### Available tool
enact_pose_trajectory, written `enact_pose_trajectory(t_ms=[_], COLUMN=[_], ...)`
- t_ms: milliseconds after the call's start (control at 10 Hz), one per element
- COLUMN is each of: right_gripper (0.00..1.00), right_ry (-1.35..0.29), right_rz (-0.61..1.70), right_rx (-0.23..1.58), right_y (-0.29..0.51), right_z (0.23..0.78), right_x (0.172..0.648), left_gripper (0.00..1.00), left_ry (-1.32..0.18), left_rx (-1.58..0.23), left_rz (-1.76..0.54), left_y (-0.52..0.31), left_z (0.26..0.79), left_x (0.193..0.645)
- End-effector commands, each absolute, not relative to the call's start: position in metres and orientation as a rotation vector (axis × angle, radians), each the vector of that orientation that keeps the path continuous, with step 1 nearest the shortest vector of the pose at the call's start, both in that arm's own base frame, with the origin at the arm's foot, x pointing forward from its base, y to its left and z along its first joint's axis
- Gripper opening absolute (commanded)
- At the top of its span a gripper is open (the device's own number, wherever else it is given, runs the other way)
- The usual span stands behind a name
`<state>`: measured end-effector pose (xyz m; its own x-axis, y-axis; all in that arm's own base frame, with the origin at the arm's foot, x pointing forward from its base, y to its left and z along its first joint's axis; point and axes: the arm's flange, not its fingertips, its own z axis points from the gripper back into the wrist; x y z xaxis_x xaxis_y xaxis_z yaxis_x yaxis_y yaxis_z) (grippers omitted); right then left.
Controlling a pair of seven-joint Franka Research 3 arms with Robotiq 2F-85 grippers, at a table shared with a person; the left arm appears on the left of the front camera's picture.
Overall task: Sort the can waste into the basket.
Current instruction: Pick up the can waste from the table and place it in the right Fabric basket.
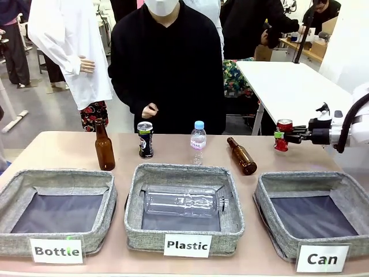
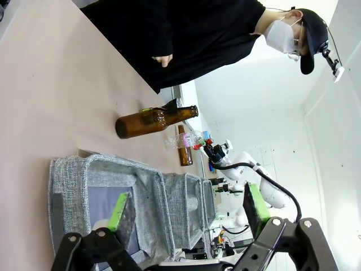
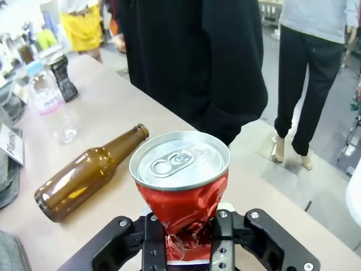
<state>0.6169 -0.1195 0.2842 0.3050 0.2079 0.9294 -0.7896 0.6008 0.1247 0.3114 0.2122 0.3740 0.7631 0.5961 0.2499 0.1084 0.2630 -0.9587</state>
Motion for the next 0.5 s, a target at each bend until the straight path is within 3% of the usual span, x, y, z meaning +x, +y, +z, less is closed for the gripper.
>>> enact_pose_trajectory(t_ms=[0,200,400], right_gripper=[0.0,0.0,0.0], right_ry=[-0.948,-0.725,-0.404], right_rz=[0.73,0.741,0.968], right_rx=[0.619,0.643,0.597], right_y=[-0.108,-0.09,-0.069], right_z=[0.35,0.406,0.435], right_x=[0.581,0.527,0.458], left_gripper=[1.0,1.0,1.0], left_ry=[-0.692,-0.692,-0.692], left_rx=[-1.295,-1.295,-1.295], left_rz=[0.35,0.35,0.35], left_y=[0.212,0.212,0.212], left_z=[0.374,0.374,0.374], left_x=[0.312,0.312,0.312])
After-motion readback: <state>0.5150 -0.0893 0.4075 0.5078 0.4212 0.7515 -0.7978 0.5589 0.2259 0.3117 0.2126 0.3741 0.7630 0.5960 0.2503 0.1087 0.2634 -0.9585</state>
